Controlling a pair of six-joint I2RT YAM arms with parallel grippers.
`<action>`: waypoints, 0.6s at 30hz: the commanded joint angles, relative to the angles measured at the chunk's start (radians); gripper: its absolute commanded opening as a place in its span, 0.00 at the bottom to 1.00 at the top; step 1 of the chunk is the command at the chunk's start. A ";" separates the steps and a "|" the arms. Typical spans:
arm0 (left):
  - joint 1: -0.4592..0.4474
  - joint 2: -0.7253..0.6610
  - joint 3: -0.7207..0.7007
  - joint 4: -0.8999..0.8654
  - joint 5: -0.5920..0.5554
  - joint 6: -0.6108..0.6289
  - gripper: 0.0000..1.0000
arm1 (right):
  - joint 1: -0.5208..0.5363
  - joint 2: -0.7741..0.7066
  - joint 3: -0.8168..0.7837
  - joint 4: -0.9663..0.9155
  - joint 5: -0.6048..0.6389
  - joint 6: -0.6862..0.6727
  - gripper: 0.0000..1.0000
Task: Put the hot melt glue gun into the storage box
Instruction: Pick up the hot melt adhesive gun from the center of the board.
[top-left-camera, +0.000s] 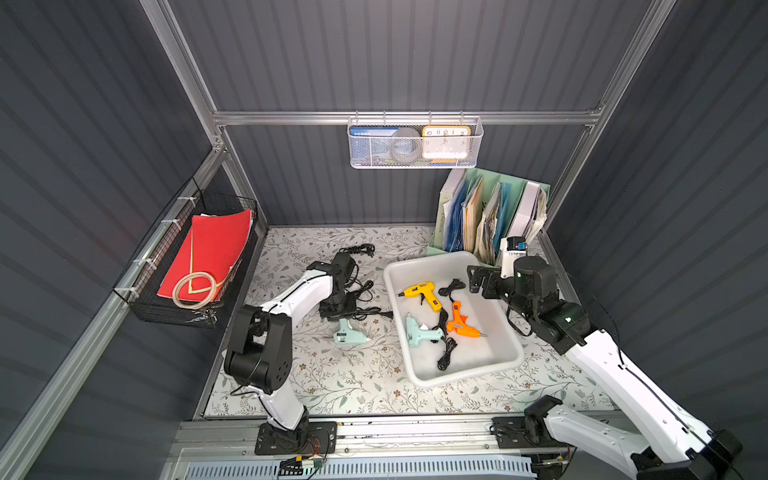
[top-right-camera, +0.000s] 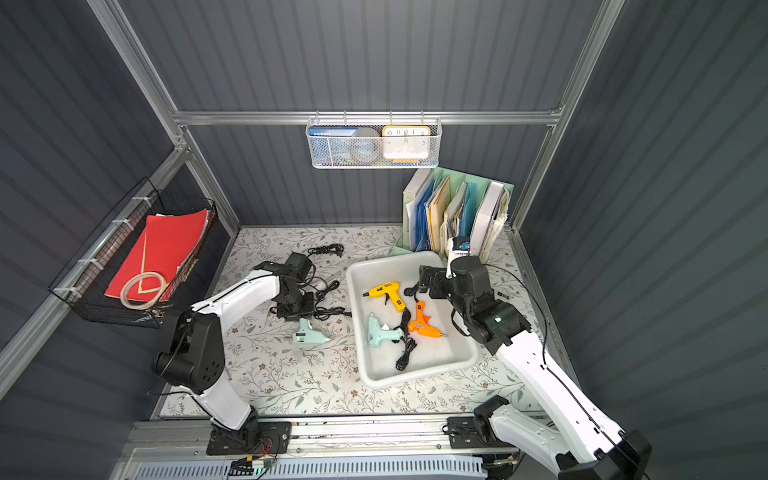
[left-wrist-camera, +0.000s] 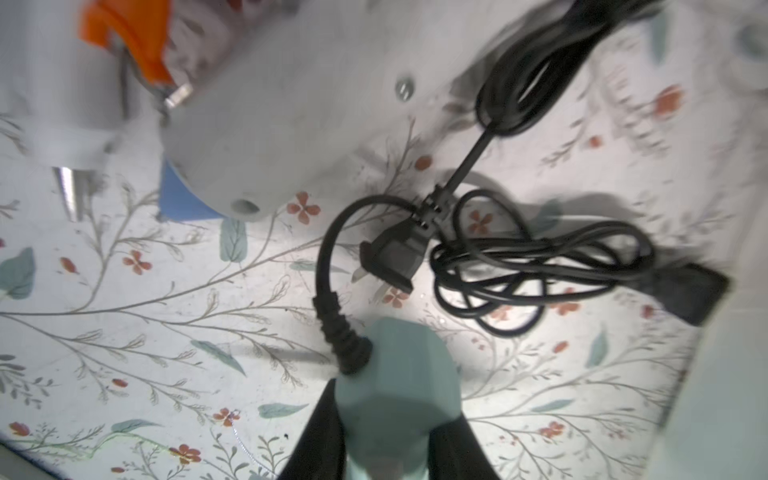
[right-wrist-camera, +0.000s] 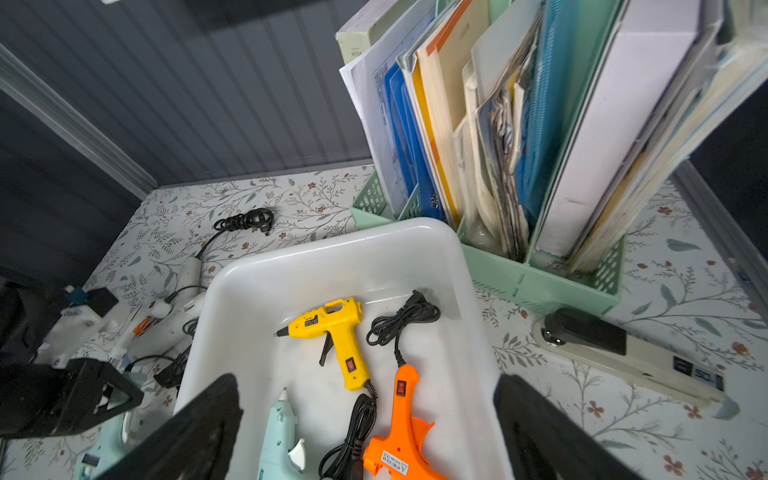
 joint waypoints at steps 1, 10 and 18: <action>-0.004 -0.090 0.027 0.049 0.009 -0.050 0.00 | -0.003 0.008 -0.023 0.062 -0.113 0.025 0.99; -0.004 -0.256 -0.020 0.274 -0.017 -0.172 0.00 | 0.012 0.106 -0.052 0.223 -0.488 0.072 0.99; -0.004 -0.315 -0.030 0.495 0.014 -0.246 0.00 | 0.081 0.245 -0.029 0.413 -0.649 0.047 0.97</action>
